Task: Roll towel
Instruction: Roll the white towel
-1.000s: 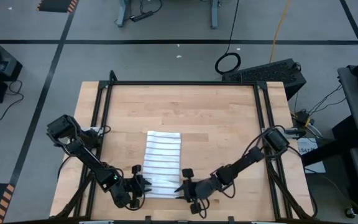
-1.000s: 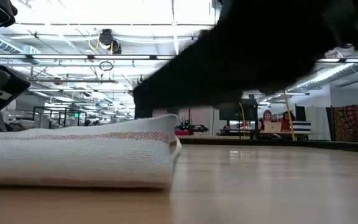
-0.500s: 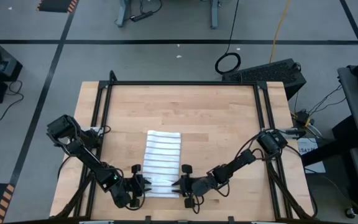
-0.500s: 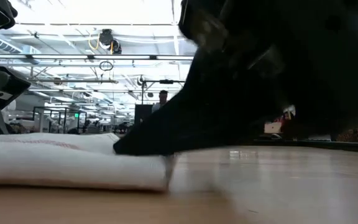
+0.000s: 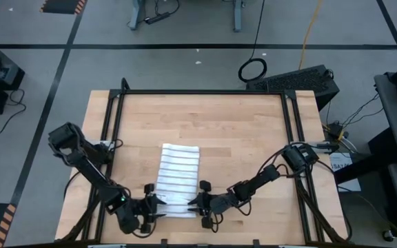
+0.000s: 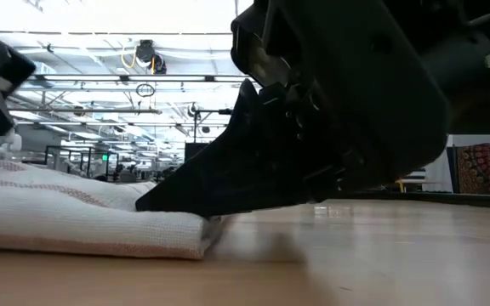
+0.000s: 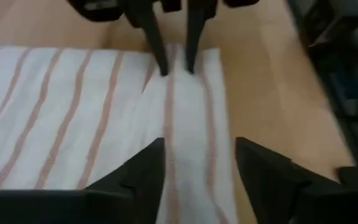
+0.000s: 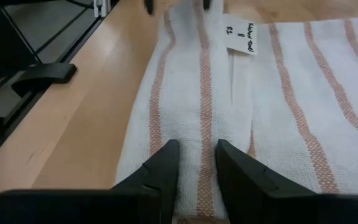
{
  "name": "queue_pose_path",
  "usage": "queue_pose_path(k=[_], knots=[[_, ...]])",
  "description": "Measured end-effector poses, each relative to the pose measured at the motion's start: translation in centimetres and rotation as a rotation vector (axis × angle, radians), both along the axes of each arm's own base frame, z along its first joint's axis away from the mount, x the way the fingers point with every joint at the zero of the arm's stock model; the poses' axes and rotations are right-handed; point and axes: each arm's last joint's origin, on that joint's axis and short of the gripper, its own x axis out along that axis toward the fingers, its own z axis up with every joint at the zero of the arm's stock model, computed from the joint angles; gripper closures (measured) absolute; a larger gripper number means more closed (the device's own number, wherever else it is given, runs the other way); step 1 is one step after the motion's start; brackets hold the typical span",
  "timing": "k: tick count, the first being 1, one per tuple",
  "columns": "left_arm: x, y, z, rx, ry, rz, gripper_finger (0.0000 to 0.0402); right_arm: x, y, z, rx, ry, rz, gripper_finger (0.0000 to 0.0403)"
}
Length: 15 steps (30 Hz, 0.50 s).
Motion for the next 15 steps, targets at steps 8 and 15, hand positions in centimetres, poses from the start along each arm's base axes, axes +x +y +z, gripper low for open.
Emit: queue_pose_path(k=[8, 15], knots=[[-2.4, -2.4, -0.1, 0.059, -0.055, -0.149, 0.014, 0.2, -0.4, 0.0, 0.012, 0.015, 0.03, 0.0301], [-2.8, -2.9, -1.8, 0.184, -0.073, -0.163, 0.0136, 0.3, -0.7, 0.0, 0.024, 0.015, 0.025, 0.0301]])
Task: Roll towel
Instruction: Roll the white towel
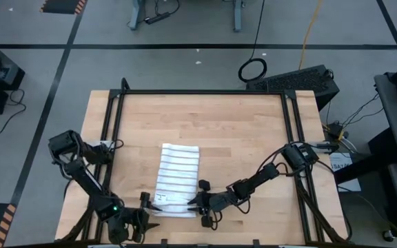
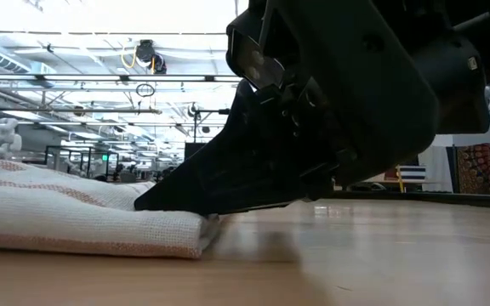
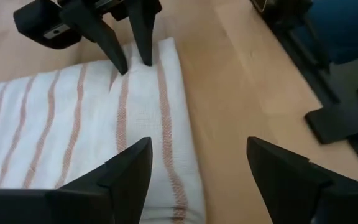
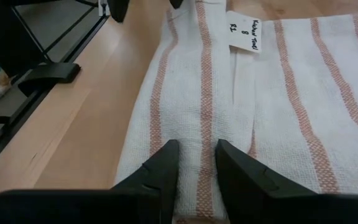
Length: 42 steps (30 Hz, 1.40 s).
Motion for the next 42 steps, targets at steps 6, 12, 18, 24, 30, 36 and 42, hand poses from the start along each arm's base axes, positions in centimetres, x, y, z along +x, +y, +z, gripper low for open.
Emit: queue_pose_path(k=[6, 12, 18, 24, 30, 36, 42], knots=[[0.2, 0.1, -1.3, 0.107, 0.015, -0.034, 0.0136, 0.0, 0.0, 0.0, 0.012, 0.005, 0.004, 0.0301], [0.1, 0.6, -3.1, 0.201, 0.075, -0.016, 0.0136, 0.0, -0.1, 0.0, 0.026, 0.009, 0.001, 0.03], [0.1, 0.8, -3.6, 0.167, 0.088, 0.046, 0.0136, 0.0, -0.1, 0.0, 0.027, 0.01, 0.003, 0.03], [0.2, 1.2, -3.8, 0.094, 0.115, 0.133, 0.0142, 0.1, -0.2, 0.0, 0.045, 0.018, 0.026, 0.03], [0.7, 1.7, -3.9, 0.093, 0.156, 0.142, 0.0192, 0.1, -0.2, 0.0, 0.057, 0.025, 0.047, 0.03], [1.7, 3.0, -4.1, 0.058, 0.252, 0.196, 0.0262, 0.1, -0.2, -0.1, 0.058, 0.028, 0.055, 0.03], [2.6, 3.6, -4.0, 0.059, 0.277, 0.186, 0.0345, 0.1, -0.2, -0.1, 0.055, 0.027, 0.062, 0.03]])
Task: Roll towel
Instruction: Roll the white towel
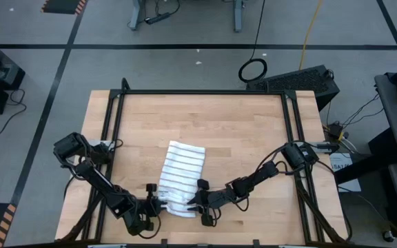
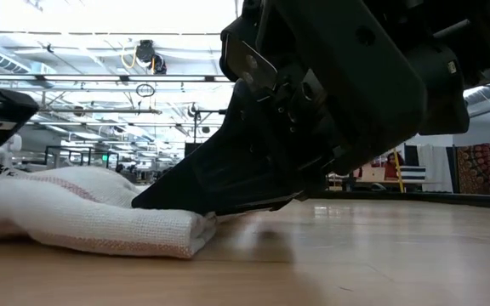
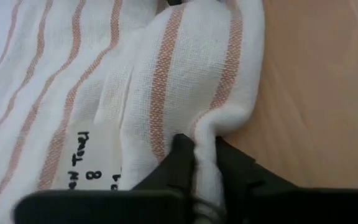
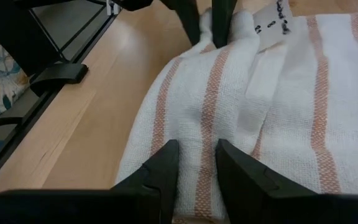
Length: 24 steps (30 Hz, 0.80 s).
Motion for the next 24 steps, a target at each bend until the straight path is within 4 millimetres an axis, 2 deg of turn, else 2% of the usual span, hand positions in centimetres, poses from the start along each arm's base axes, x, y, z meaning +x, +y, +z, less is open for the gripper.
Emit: queue_pose_path(k=[3, 8, 11, 13, 19, 24], knots=[[0.1, 0.1, 0.4, -0.018, 0.006, -0.015, 0.0376, -0.1, 0.1, 0.8, -0.029, 0.002, 0.025, 0.03], [0.0, 0.3, 2.3, -0.101, 0.002, -0.031, 0.0377, -1.6, 0.8, 4.0, -0.137, 0.049, 0.063, 0.0298], [-0.2, 0.3, 3.3, -0.154, 0.001, -0.027, 0.0375, -2.9, 2.0, 5.8, -0.219, 0.047, 0.12, 0.0284], [-0.2, 0.3, 3.7, -0.176, -0.006, -0.022, 0.0374, -3.6, 3.2, 6.3, -0.252, 0.016, 0.155, 0.0265], [0.3, 0.7, 3.8, -0.208, -0.005, 0.01, 0.0374, -4.9, 6.4, 5.3, -0.449, -0.153, 0.103, 0.0184], [0.8, 1.2, 3.8, -0.229, -0.002, 0.045, 0.0374, -4.7, 6.7, 4.1, -0.549, -0.191, 0.036, 0.014]])
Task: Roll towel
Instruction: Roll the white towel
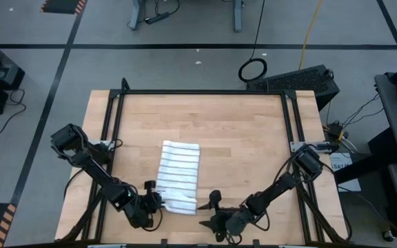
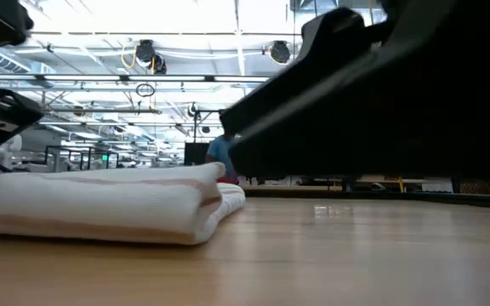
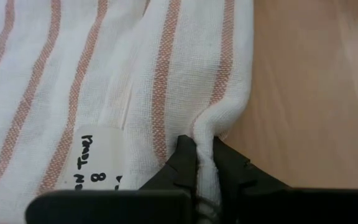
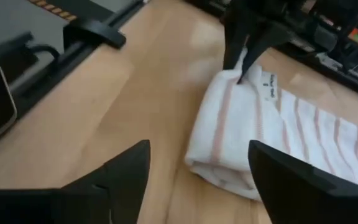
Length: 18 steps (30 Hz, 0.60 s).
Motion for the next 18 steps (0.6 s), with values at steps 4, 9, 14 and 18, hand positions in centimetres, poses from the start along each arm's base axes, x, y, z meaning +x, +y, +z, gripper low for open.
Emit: queue_pose_path(k=[4, 9, 14, 18], knots=[[0.6, 0.4, 0.0, -0.029, 0.008, 0.021, 0.0373, 0.5, -0.8, -0.2, 0.001, 0.024, -0.018, 0.0139], [1.0, 0.8, 0.1, -0.049, 0.004, 0.052, 0.0373, 0.8, -1.4, -0.4, -0.05, 0.057, 0.004, 0.0154], [1.7, 0.8, 0.4, -0.095, -0.032, 0.067, 0.0372, 0.9, -1.7, -0.6, -0.096, 0.077, 0.024, 0.016], [2.2, 0.9, 0.6, -0.128, -0.046, 0.074, 0.0372, 0.8, -1.9, -0.9, -0.175, 0.102, 0.026, 0.016]])
